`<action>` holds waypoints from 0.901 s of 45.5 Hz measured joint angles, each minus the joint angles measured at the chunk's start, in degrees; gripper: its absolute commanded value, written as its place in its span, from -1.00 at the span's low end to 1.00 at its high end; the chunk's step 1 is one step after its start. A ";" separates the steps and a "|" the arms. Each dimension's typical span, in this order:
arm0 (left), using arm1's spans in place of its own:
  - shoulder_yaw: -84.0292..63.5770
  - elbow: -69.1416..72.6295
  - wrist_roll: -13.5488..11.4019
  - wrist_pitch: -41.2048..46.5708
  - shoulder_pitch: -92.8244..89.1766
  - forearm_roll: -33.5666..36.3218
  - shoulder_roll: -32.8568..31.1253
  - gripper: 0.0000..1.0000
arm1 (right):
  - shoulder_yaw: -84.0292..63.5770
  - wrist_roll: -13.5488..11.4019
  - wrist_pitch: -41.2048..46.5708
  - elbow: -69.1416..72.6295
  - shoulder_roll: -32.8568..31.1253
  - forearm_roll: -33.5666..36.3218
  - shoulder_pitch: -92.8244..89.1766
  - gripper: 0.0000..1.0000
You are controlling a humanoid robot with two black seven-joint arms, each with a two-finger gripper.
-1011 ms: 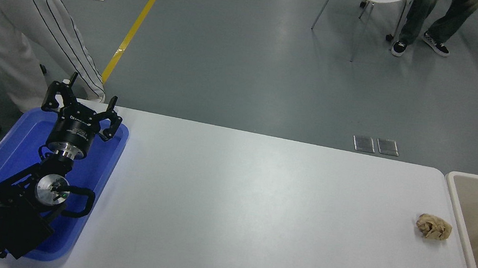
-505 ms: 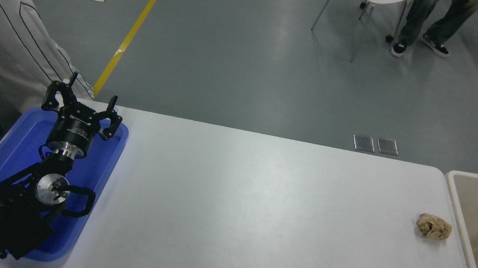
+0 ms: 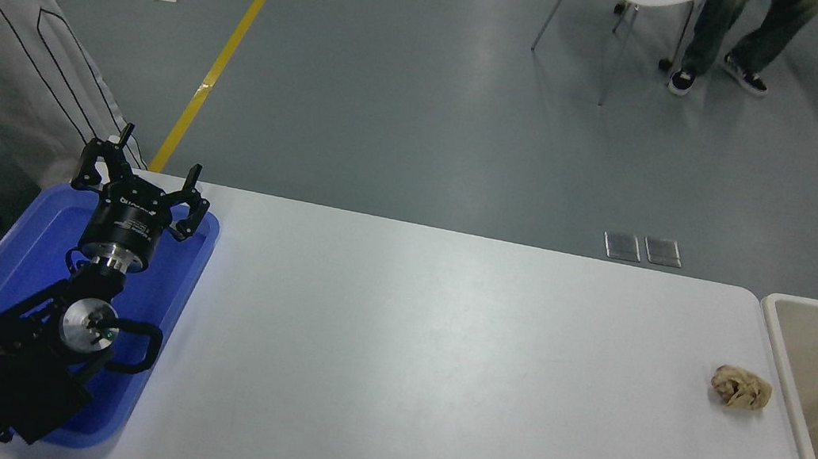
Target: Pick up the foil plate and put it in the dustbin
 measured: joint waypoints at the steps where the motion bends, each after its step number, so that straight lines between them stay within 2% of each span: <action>1: 0.00 0.00 0.00 0.00 0.00 -0.01 0.00 1.00 | -0.59 0.00 1.76 0.11 0.33 -0.02 1.17 1.00; 6: 0.05 0.01 0.00 0.00 0.01 0.00 0.01 1.00 | -3.28 0.00 9.52 0.59 2.09 -0.13 7.34 1.00; 16: 0.06 0.02 0.00 0.00 0.06 -0.01 0.07 1.00 | -6.25 -0.05 16.53 1.14 8.18 -0.29 16.49 1.00; 41: 0.01 0.02 0.00 0.08 0.08 0.00 0.05 1.00 | -3.28 0.00 19.88 7.50 19.01 0.31 29.65 1.00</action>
